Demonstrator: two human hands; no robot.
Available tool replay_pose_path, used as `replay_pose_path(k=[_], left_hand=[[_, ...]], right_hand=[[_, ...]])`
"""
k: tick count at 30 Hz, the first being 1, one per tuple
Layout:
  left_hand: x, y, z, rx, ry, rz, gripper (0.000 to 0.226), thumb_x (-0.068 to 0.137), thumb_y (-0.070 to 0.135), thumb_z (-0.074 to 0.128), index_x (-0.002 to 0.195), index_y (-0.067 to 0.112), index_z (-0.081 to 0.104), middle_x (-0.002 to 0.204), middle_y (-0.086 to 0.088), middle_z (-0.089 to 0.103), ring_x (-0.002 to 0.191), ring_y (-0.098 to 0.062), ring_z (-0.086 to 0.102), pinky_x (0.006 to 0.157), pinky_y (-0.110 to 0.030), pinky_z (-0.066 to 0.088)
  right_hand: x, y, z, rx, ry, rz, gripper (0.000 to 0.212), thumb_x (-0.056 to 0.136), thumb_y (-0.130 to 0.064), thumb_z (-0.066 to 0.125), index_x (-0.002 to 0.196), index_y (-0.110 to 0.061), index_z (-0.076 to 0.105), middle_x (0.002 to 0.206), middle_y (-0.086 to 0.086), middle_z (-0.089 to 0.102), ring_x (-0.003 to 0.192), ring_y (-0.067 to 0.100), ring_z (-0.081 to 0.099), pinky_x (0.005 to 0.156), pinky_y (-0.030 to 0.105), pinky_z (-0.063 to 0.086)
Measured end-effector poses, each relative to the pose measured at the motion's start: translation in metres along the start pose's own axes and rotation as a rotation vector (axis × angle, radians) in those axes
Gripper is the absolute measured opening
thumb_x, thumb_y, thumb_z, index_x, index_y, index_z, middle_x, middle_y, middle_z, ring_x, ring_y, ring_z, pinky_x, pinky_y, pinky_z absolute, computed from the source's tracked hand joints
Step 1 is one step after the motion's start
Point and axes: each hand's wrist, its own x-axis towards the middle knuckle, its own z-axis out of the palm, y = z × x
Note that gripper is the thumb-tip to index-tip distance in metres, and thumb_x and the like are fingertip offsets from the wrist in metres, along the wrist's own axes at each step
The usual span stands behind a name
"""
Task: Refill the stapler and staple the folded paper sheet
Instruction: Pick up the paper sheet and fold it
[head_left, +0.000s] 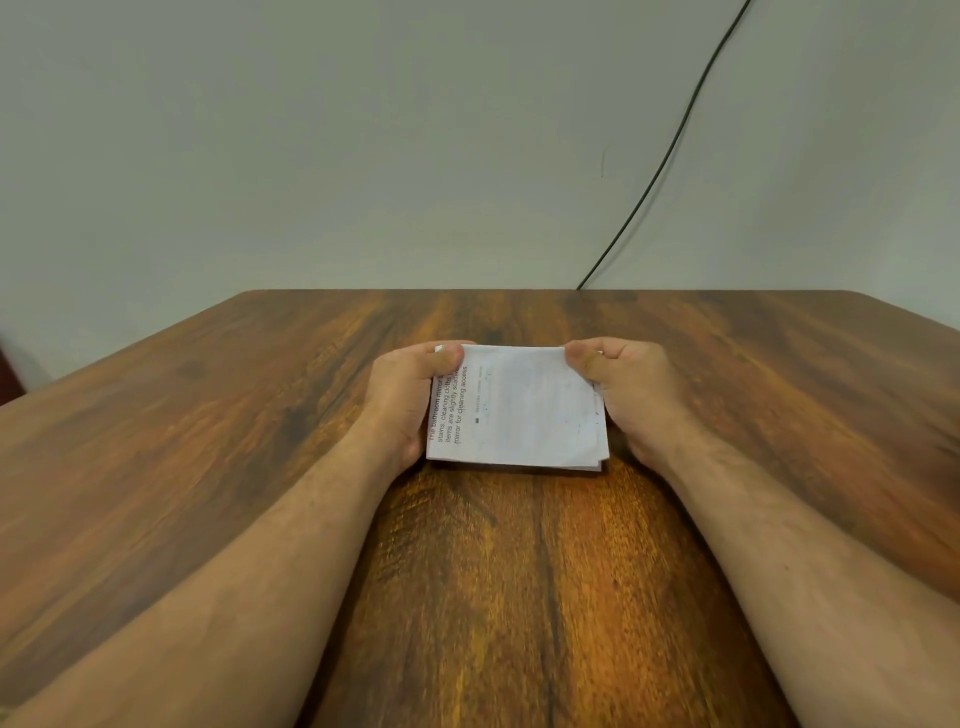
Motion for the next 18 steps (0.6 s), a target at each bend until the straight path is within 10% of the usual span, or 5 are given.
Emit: replay_pose_path(k=[18], left_hand=[[0.0003, 0.0021, 0.0088, -0.042, 0.066, -0.09, 0.018, 0.1, 0.021, 0.057, 0.102, 0.009, 0.07, 0.1, -0.012, 0.08, 0.092, -0.033, 0.078, 0.083, -0.048, 0.06]], right_hand=[[0.0, -0.0048, 0.003, -0.139, 0.095, -0.097, 0.019, 0.098, -0.033, 0.063, 0.083, -0.027, 0.073, 0.089, 0.001, 0.075, 0.086, 0.022, 0.072, 0.081, 0.047, 0.06]])
